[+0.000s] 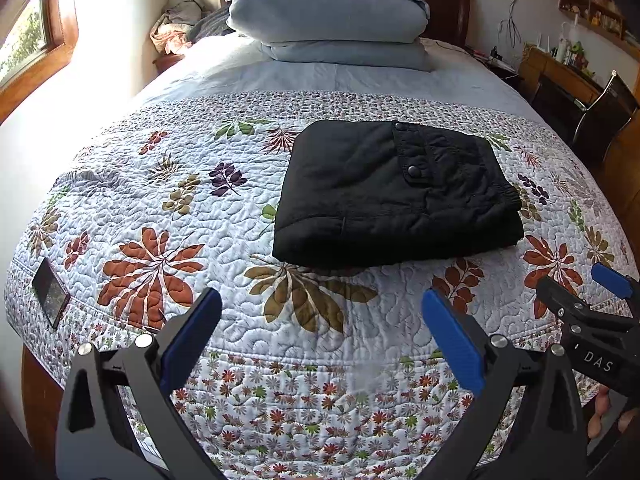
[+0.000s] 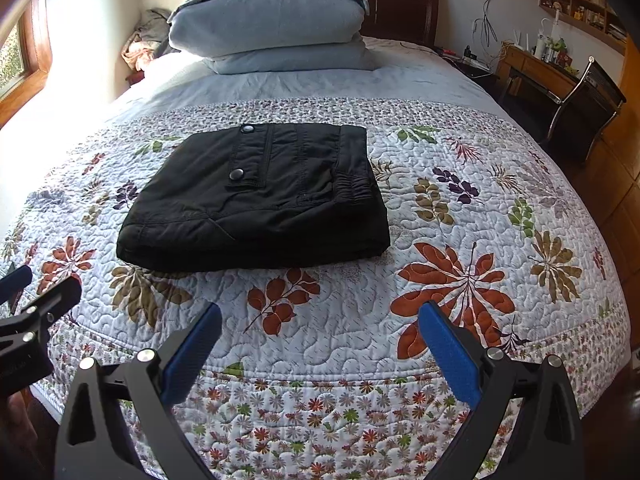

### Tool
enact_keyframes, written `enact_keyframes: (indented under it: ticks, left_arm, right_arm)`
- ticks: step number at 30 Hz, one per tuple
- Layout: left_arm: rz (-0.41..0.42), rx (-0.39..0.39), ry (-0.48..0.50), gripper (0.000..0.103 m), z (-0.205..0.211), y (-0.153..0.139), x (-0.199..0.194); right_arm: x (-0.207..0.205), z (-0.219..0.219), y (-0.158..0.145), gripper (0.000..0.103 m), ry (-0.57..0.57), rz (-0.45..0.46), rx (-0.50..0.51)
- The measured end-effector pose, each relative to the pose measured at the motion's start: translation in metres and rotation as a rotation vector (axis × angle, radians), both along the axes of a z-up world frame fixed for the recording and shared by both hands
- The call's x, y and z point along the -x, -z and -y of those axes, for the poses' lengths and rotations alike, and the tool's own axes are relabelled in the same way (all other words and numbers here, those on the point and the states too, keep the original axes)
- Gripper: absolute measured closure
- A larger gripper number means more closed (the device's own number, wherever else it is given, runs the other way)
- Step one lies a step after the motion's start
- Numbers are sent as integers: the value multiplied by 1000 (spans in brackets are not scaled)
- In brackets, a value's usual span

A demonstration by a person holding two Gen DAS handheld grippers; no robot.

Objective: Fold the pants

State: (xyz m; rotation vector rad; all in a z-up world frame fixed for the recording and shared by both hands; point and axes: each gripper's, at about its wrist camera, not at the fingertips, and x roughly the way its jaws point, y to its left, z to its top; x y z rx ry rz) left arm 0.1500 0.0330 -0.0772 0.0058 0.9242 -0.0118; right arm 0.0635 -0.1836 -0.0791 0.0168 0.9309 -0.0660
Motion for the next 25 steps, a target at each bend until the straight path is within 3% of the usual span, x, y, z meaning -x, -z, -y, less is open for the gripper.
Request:
enact_keyframes:
  ticks: [25]
  left_arm:
    - [1, 7, 14, 3, 3, -1, 1]
  right_arm:
    - [0, 1, 3, 4, -2, -2, -6]
